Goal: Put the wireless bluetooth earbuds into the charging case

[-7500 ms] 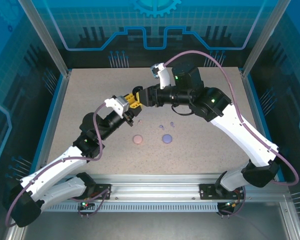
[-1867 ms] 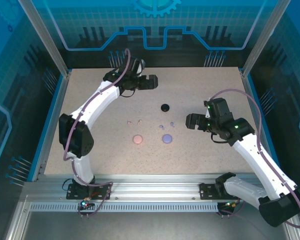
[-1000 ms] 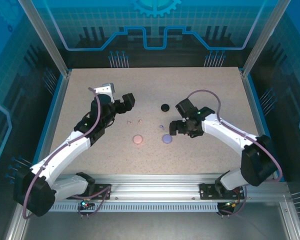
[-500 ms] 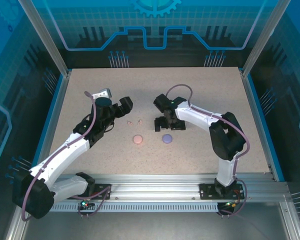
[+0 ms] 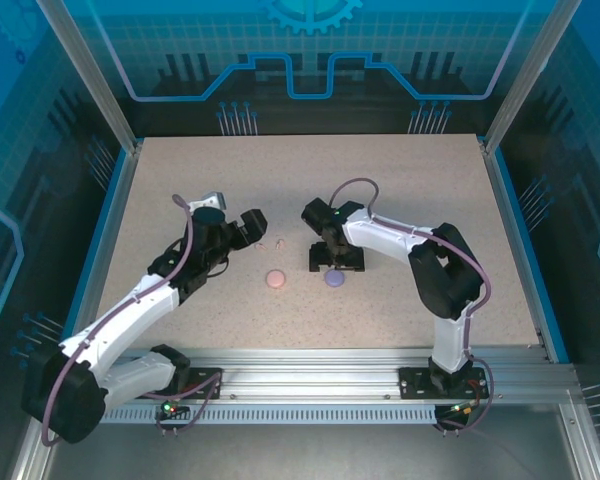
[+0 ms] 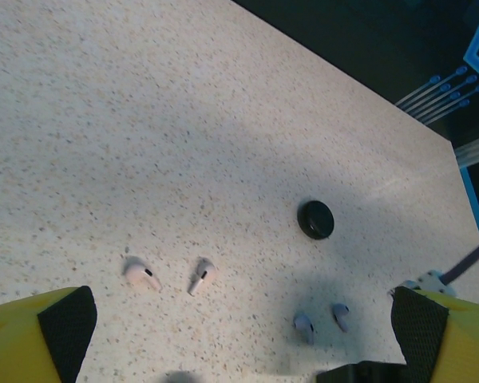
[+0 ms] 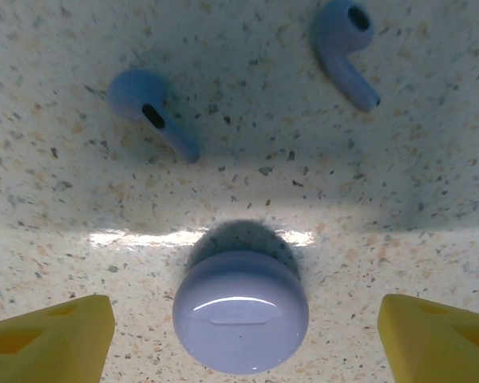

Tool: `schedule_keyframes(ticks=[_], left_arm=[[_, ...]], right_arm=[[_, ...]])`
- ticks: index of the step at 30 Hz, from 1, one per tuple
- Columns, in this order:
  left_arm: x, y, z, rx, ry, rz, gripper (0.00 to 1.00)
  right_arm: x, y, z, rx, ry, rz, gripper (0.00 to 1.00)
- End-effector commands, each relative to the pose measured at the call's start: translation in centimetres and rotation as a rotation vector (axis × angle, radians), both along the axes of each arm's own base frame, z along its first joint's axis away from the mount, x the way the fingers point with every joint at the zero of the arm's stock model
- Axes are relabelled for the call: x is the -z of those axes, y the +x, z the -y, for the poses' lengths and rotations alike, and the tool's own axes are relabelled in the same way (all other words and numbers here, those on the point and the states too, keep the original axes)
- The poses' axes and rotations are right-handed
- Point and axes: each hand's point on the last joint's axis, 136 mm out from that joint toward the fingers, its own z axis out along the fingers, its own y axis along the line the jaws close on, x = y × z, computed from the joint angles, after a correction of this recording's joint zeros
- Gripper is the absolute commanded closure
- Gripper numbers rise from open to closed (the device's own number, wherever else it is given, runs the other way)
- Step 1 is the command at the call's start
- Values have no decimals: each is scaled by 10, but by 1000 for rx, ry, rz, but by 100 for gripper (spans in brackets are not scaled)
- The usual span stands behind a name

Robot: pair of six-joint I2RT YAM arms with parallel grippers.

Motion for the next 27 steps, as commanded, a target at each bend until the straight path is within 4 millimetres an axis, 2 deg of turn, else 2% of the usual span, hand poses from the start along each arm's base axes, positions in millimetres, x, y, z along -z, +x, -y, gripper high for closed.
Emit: schedule_keyframes(ticks=[1,6,15,27], left_arm=[[-9,2,18,73,-30,15,1],[-10,-1,28,104,-31,19,1],[-11,-2,44,142,-27,21,1],[-8,-4,57,175,-31,12,1]], right_arm=[[17,-13,-2,5,-21,-50,15],[23,-16,-2,3,-24,-58,17],[29,-19,-2,0,-15,-63,28],[36,-19,1,-7,-36,-63,34]])
